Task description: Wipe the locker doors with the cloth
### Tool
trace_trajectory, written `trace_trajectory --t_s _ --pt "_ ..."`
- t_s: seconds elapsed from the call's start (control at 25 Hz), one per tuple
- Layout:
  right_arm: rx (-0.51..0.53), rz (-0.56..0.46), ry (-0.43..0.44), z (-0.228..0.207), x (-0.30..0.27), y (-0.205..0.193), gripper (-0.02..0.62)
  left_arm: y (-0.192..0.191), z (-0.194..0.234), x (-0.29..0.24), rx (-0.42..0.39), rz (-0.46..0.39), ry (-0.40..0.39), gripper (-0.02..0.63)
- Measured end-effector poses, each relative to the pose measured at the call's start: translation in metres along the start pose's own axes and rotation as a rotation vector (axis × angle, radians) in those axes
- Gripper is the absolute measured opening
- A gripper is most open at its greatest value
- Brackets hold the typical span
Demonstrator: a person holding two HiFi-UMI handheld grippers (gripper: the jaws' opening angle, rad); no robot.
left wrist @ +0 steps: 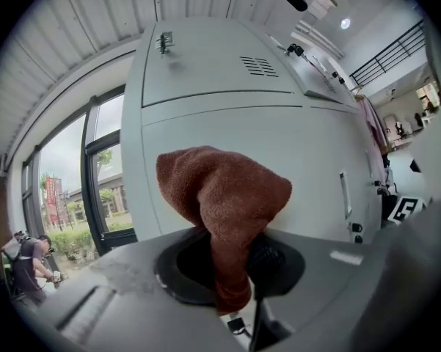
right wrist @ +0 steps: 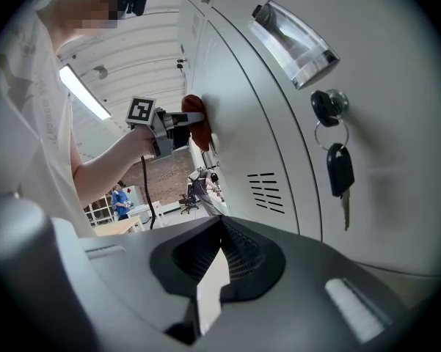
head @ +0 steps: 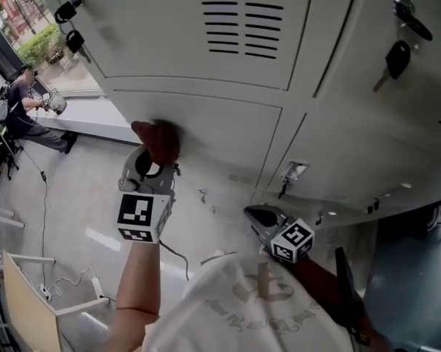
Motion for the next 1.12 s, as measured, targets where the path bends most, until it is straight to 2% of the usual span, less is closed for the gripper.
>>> trace_trajectory --t_s 0.12,0.24,0.32,0.44,0.6,0.76,0.92,1.12 --pt "0.013 -0.006 0.021 0.005 -0.013 0.003 0.008 0.006 -0.009 0.004 0.011 -0.015 -0.035 0.079" --pt "-0.003 0.016 -0.033 0.009 0.002 -0.002 0.008 0.011 -0.031 -0.004 0.054 -0.038 -0.132 0.078" --pt "0.009 0.02 -0.022 0.005 0.0 0.001 0.008 0.014 -0.037 -0.007 0.062 -0.053 -0.137 0.078" --pt "0.022 0.035 0.002 0.007 0.0 -0.001 0.008 0.015 -0.047 -0.007 0.053 -0.058 -0.151 0.079" --pt "0.017 0.04 -0.004 0.009 0.003 -0.002 0.008 0.026 -0.072 -0.013 0.012 -0.069 -0.228 0.08" --pt "0.018 0.039 -0.008 0.011 0.007 -0.003 0.008 0.037 -0.095 -0.016 0.005 -0.104 -0.297 0.08" --pt "0.025 0.042 0.014 0.012 0.008 0.0 0.008 0.054 -0.107 -0.014 -0.022 -0.133 -0.303 0.08" --pt "0.021 0.037 0.014 0.008 0.022 -0.002 0.008 0.085 -0.137 -0.018 -0.029 -0.253 -0.303 0.08"
Point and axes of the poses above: the fingertips, and each gripper's own axes: x backward along the fingers, z to its left, y out of its top, the point moved 4 cm from there along x, backward along the fingers, and after that the axes turned 3 degrees about -x, right-handed, at the moved point
